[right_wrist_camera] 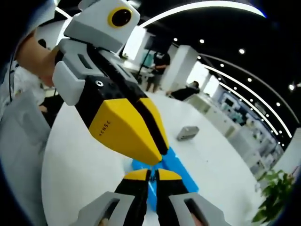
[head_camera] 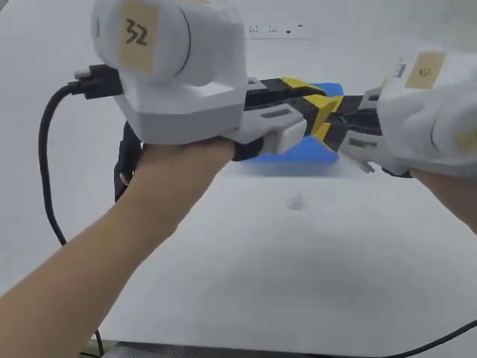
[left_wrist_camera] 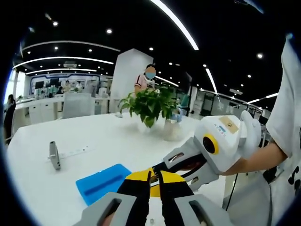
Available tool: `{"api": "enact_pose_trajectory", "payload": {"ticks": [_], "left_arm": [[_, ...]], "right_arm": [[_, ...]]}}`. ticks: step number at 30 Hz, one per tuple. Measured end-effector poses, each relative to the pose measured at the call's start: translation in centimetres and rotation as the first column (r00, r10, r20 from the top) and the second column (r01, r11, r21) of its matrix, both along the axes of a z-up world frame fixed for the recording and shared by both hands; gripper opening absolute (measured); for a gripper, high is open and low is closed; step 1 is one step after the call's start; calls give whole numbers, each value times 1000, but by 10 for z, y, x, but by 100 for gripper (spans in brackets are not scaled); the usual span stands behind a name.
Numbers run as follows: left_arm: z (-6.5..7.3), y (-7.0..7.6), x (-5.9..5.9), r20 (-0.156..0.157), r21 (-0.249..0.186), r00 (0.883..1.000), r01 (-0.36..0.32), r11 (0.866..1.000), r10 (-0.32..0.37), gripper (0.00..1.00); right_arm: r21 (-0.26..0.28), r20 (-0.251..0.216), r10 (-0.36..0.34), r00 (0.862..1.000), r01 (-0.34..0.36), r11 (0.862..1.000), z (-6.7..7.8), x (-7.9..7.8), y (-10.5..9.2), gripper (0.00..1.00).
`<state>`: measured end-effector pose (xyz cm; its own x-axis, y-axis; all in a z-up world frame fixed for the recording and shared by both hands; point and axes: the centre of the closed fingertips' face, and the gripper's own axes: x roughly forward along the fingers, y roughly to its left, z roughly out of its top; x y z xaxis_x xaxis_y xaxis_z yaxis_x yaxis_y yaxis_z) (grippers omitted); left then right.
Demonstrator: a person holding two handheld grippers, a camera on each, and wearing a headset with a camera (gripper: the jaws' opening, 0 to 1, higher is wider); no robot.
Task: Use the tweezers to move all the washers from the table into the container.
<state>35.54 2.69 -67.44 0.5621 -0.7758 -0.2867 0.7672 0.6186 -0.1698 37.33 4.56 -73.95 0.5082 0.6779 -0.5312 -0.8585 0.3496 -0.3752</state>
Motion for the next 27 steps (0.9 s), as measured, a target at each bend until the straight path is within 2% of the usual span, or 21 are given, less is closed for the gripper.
{"api": "enact_pose_trajectory", "payload": {"ticks": [3, 5, 9, 10, 15, 21, 27], "left_arm": [[-1, 2, 0, -30, -22, 1000, -9, 1000, 9, 3], [-2, 2, -4, -39, -25, 999, -4, 1000, 3, 3], [-11, 0, -19, -60, -9, 998, 23, 1000, -24, 2], [-14, -1, -23, -67, -3, 997, 30, 1000, -30, 2], [-23, -6, -42, -102, -6, 993, 53, 999, -53, 2], [-41, -8, -58, -161, -14, 985, 60, 998, -61, 2], [-56, -8, -66, -202, -19, 978, 48, 999, -51, 2]], "right_arm": [[3, -18, -9, 1000, 9, 1000, -2, -5, -1, 2], [15, -50, -13, 999, 13, 1000, -4, -13, -2, 2], [10, -75, -22, 997, 23, 1000, -11, -27, -6, 3], [7, -90, -24, 996, 25, 1000, -17, -30, -9, 3], [41, -164, -45, 985, 53, 998, -27, -53, -12, 3], [9, -205, -60, 977, 64, 998, -44, -67, -15, 4], [2, -249, -64, 966, 66, 998, -59, -77, -15, 4]]}}
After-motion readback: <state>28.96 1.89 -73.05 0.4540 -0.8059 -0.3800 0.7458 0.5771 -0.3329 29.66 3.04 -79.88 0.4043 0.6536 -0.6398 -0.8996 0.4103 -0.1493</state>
